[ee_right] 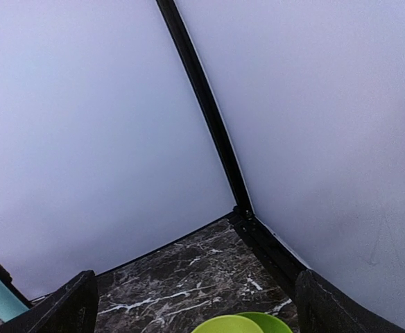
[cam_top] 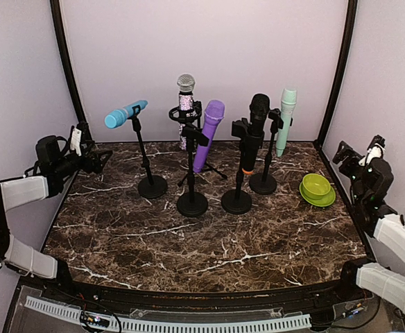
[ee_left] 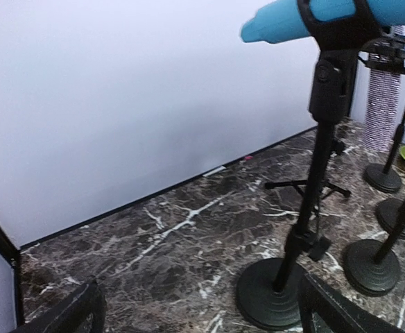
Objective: Remove the microphone from the stand
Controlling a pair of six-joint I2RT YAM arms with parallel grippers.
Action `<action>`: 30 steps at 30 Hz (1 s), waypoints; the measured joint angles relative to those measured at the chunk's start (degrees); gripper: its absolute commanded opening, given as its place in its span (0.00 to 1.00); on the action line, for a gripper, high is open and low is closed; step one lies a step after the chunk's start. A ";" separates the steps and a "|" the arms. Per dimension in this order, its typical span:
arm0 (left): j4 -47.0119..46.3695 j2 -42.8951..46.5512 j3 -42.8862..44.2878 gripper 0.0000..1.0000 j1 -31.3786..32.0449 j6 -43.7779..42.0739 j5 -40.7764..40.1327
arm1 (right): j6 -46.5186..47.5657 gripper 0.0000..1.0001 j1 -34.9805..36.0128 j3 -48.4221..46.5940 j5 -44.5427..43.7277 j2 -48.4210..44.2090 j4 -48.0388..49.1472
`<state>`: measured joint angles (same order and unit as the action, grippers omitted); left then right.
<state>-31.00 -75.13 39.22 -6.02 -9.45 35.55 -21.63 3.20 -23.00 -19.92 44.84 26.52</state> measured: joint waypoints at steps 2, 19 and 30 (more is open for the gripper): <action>5.86 0.17 1.81 0.99 -0.04 -0.72 4.68 | -0.59 1.00 -0.11 -0.63 2.93 -0.59 -0.72; 7.96 -17.46 19.02 0.87 2.99 11.17 33.07 | 4.98 0.88 13.05 -8.31 12.26 -0.92 -14.27; 9.77 -26.86 29.11 0.74 8.17 8.22 34.53 | 10.51 0.82 27.30 -15.10 5.27 4.90 -16.46</action>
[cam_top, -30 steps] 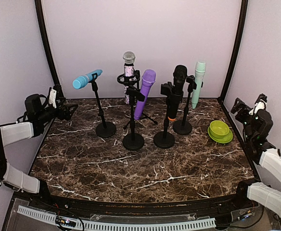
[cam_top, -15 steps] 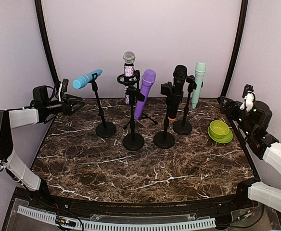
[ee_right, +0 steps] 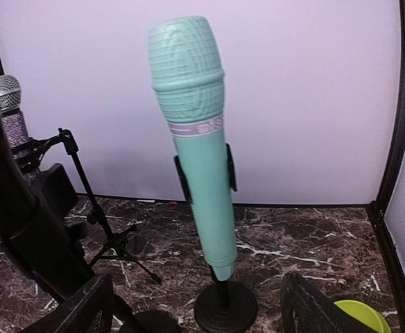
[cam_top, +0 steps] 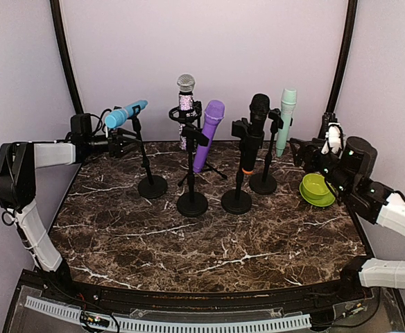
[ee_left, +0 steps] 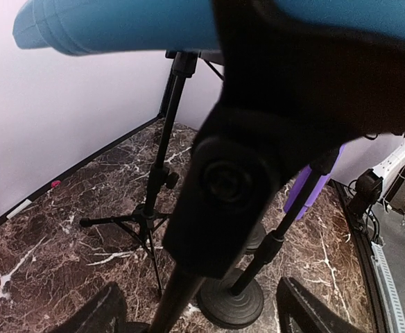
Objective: Remove the microphone from the stand
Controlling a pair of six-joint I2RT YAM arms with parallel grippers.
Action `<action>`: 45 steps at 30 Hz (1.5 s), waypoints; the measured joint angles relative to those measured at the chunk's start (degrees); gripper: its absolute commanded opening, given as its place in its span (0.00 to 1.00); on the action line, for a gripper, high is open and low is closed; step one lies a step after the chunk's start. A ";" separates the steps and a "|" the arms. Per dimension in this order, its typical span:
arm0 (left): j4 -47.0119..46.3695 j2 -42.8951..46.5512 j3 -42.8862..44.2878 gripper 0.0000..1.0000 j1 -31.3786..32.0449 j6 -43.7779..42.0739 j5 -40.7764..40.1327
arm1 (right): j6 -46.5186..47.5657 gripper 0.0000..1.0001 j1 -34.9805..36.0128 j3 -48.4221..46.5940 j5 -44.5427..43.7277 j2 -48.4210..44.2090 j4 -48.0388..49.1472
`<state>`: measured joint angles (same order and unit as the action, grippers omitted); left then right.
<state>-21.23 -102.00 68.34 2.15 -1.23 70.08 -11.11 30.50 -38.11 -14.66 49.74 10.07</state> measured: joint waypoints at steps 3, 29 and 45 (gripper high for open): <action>1.84 -1.44 1.07 0.67 0.00 -1.90 0.98 | 1.25 0.79 3.82 -1.57 -1.97 0.87 0.02; 2.60 -4.87 2.49 0.54 1.57 -9.11 1.57 | 6.16 0.68 26.21 -9.27 -19.96 6.88 -2.14; 1.66 -2.84 -0.57 0.00 1.77 -12.72 -3.39 | 8.50 0.60 32.81 -14.23 -24.41 11.82 -2.71</action>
<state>-19.57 -104.84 67.77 3.92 -13.96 66.70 -2.61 63.31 -52.34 -39.07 61.56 7.35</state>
